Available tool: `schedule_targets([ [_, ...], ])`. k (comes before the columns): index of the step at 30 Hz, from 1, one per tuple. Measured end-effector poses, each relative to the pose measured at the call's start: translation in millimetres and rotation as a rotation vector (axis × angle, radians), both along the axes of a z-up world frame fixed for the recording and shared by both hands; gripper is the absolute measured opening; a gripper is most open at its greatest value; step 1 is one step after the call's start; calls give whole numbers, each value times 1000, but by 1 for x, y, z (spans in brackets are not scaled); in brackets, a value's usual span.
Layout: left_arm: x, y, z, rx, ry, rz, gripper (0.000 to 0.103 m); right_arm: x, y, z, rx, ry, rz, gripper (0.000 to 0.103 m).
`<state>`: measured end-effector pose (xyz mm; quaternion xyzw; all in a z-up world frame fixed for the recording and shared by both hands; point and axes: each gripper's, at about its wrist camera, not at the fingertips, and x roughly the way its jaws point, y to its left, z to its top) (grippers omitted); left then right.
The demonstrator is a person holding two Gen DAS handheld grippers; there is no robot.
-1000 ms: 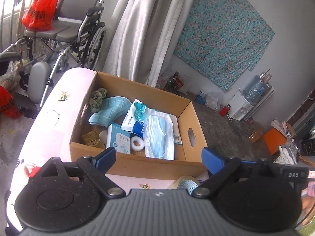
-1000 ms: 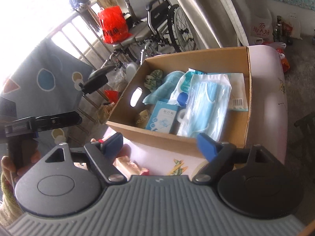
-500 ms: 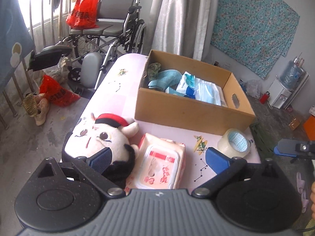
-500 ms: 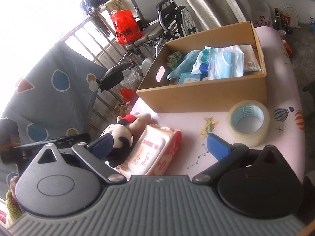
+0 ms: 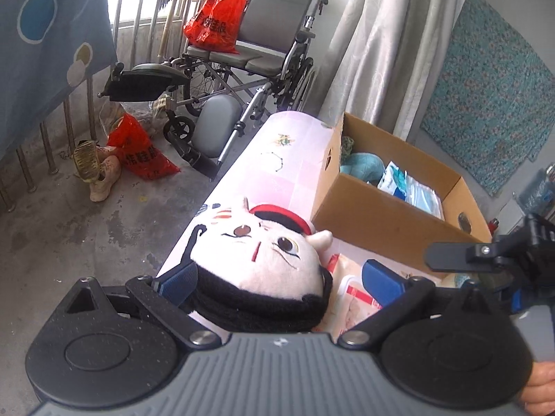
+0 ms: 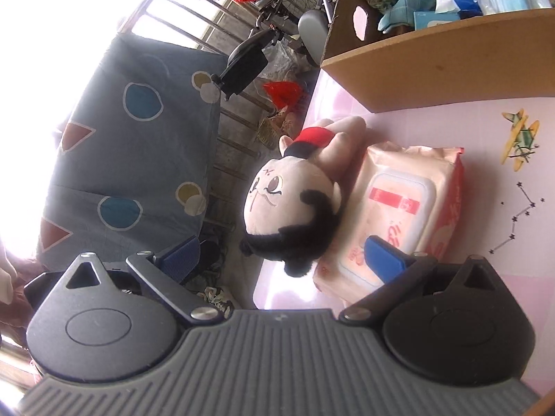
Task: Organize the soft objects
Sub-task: 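Move both tools toward the white-and-black plush doll on the table, then grasp the plush doll with the left tool while the right tool grasps its body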
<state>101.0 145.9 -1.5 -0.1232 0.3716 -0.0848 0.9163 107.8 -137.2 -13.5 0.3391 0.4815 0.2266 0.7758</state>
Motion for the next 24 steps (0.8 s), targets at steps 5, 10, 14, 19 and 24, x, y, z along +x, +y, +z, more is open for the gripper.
schedule_targets([
  [5, 30, 21, -12, 3, 19, -9, 103, 46, 27, -17, -2, 29, -12, 102],
  [10, 63, 41, -39, -67, 95, -35, 103, 89, 51, -43, -28, 98, 15, 102],
  [14, 79, 57, -63, -203, 180, -48, 103, 109, 66, -66, -45, 164, 37, 102],
  [19, 83, 71, -84, -361, 236, -63, 103, 122, 79, -87, -60, 210, 79, 102],
  [24, 86, 70, -86, -349, 247, -56, 103, 127, 87, -95, -67, 215, 100, 102],
])
